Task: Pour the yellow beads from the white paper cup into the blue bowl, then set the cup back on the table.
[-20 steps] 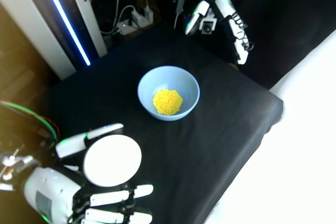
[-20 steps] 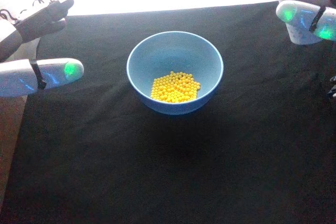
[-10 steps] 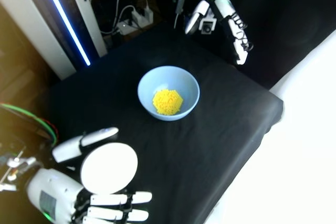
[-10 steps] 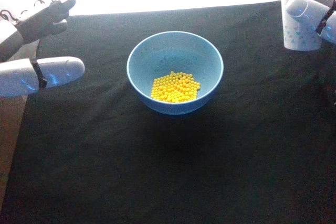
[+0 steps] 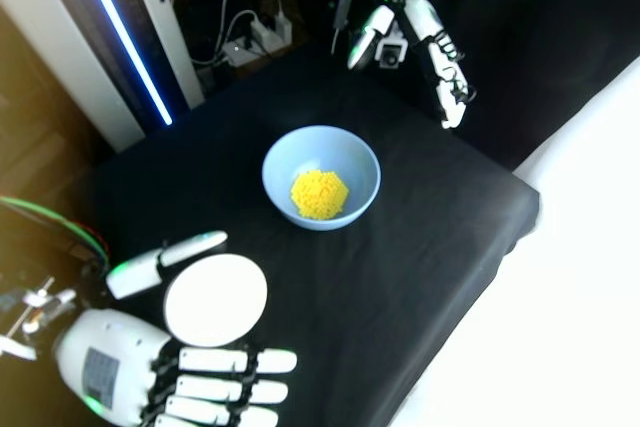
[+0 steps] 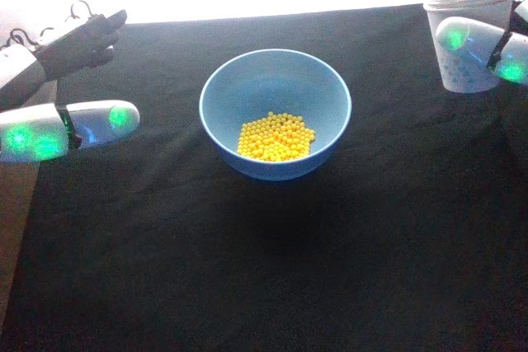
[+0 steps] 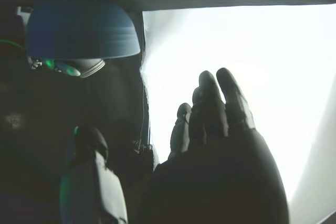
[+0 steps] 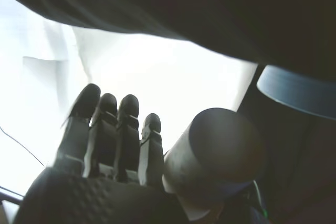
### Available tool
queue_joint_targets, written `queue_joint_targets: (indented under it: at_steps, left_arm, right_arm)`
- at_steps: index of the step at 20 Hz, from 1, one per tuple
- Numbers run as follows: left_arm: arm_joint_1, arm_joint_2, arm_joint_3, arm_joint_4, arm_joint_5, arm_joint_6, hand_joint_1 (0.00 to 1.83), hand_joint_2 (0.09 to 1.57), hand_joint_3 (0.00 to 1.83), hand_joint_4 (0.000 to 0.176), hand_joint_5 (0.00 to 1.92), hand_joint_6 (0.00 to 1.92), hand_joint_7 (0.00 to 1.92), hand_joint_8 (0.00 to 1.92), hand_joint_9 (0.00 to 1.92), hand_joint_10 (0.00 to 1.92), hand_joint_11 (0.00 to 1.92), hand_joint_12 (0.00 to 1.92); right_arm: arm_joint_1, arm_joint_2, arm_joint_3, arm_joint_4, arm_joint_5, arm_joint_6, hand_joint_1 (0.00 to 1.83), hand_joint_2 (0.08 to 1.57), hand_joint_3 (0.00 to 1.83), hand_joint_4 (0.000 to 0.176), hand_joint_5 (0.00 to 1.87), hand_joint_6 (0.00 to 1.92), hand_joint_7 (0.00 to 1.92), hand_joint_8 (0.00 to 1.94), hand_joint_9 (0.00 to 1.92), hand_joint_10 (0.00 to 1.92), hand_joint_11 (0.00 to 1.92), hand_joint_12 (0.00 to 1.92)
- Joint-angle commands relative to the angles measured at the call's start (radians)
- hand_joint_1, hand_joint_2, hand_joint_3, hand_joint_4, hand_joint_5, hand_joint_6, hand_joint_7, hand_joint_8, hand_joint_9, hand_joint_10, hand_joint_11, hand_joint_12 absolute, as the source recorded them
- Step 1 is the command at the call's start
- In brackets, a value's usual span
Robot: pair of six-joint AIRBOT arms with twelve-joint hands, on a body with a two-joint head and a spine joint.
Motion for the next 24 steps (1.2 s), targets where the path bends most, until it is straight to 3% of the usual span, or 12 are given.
queue_joint_targets:
  at_steps: [1, 2, 3, 4, 7, 10, 14, 18, 19, 21, 22, 24]
  left_arm:
    - [-0.003, 0.002, 0.006, -0.019, -0.123, -0.012, 0.38, 0.94, 0.0, 0.083, 0.07, 0.0, 0.18, 0.0, 0.31, 0.0, 0.0, 0.7]
    - [-0.003, 0.002, 0.007, -0.019, -0.124, -0.012, 0.38, 0.94, 0.0, 0.083, 0.07, 0.0, 0.18, 0.0, 0.31, 0.0, 0.0, 0.7]
    - [-0.002, 0.002, 0.007, -0.019, -0.124, -0.012, 0.36, 0.93, 0.0, 0.083, 0.07, 0.0, 0.19, 0.0, 0.33, 0.0, 0.0, 0.74]
    - [-0.002, 0.002, 0.007, -0.019, -0.124, -0.012, 0.35, 0.94, 0.0, 0.074, 0.06, 0.0, 0.17, 0.0, 0.32, 0.0, 0.0, 0.75]
    - [0.0, 0.001, 0.007, -0.019, -0.123, -0.012, 0.34, 0.93, 0.0, 0.088, 0.07, 0.0, 0.19, 0.01, 0.32, 0.0, 0.0, 0.74]
    - [0.001, 0.001, 0.007, -0.019, -0.124, -0.013, 0.36, 0.93, 0.0, 0.094, 0.07, 0.0, 0.18, 0.0, 0.32, 0.0, 0.0, 0.72]
    - [0.001, 0.001, 0.007, -0.019, -0.125, -0.014, 0.36, 0.93, 0.0, 0.088, 0.07, 0.0, 0.17, 0.0, 0.31, 0.0, 0.0, 0.72]
    - [0.001, 0.001, 0.007, -0.019, -0.126, -0.016, 0.35, 0.94, 0.0, 0.106, 0.07, 0.0, 0.18, 0.0, 0.31, 0.0, 0.0, 0.68]
    - [0.001, 0.001, 0.007, -0.019, -0.127, -0.017, 0.36, 0.94, 0.0, 0.094, 0.07, 0.0, 0.19, 0.0, 0.31, 0.0, 0.0, 0.69]
    - [0.001, 0.001, 0.007, -0.019, -0.128, -0.017, 0.36, 0.94, 0.0, 0.098, 0.07, 0.0, 0.19, 0.0, 0.3, 0.0, 0.0, 0.68]
    - [0.001, 0.001, 0.007, -0.019, -0.128, -0.018, 0.35, 0.94, 0.0, 0.116, 0.07, 0.0, 0.19, 0.0, 0.29, 0.0, 0.0, 0.62]
    - [0.001, 0.002, 0.007, -0.019, -0.129, -0.018, 0.36, 0.94, 0.0, 0.122, 0.07, 0.0, 0.18, 0.0, 0.28, 0.0, 0.0, 0.58]
  right_arm:
    - [0.002, 0.014, 0.006, 0.028, 0.127, 0.008, 0.71, 1.04, 0.0, 0.06, 0.72, 0.05, 0.62, 0.02, 0.4, 0.03, 0.0, 0.91]
    - [0.001, 0.015, 0.006, 0.029, 0.127, 0.008, 0.71, 1.04, 0.0, 0.06, 0.72, 0.05, 0.62, 0.02, 0.4, 0.03, 0.0, 0.91]
    - [0.001, 0.017, 0.006, 0.029, 0.127, 0.008, 1.01, 1.13, 0.0, 0.123, 0.92, 1.02, 0.82, 0.03, 0.65, 0.06, 0.06, 1.08]
    - [0.0, 0.019, 0.006, 0.03, 0.127, 0.008, 1.16, 1.16, 0.0, 0.019, 0.97, 1.02, 0.83, 0.93, 0.78, 0.09, 0.16, 1.1]
    - [0.0, 0.021, 0.006, 0.031, 0.127, 0.011, 1.22, 1.13, 0.0, 0.0, 1.09, 0.8, 0.81, 1.25, 0.78, 0.43, 0.22, 1.41]
    - [-0.001, 0.021, 0.006, 0.034, 0.127, 0.013, 1.18, 1.01, 0.0, 0.0, 1.31, 0.4, 0.85, 0.9, 0.64, 0.99, 0.28, 1.5]
    - [-0.001, 0.02, 0.008, 0.034, 0.127, 0.025, 1.27, 1.07, 0.0, 0.0, 1.39, 0.08, 0.94, 1.21, 0.73, 1.22, 0.48, 1.58]
    - [-0.001, 0.02, 0.01, 0.037, 0.127, 0.035, 1.25, 1.1, 0.0, 0.0, 1.12, 0.84, 0.89, 1.02, 0.68, 0.43, 0.22, 1.23]
    - [-0.001, 0.021, 0.01, 0.039, 0.127, 0.036, 1.12, 1.11, 0.0, 0.0, 1.0, 0.95, 0.77, 0.19, 0.57, 0.08, 0.01, 1.08]
    - [-0.001, 0.021, 0.012, 0.041, 0.127, 0.042, 1.09, 1.1, 0.0, 0.0, 1.0, 0.95, 0.7, 0.07, 0.47, 0.02, 0.0, 0.98]
    - [-0.001, 0.022, 0.012, 0.041, 0.127, 0.044, 1.04, 1.09, 0.0, 0.15, 1.02, 0.91, 0.59, 0.01, 0.36, 0.0, 0.0, 0.87]
    - [-0.001, 0.022, 0.013, 0.042, 0.127, 0.047, 1.04, 1.07, 0.0, 0.175, 1.05, 0.86, 0.51, 0.0, 0.29, 0.0, 0.0, 0.72]
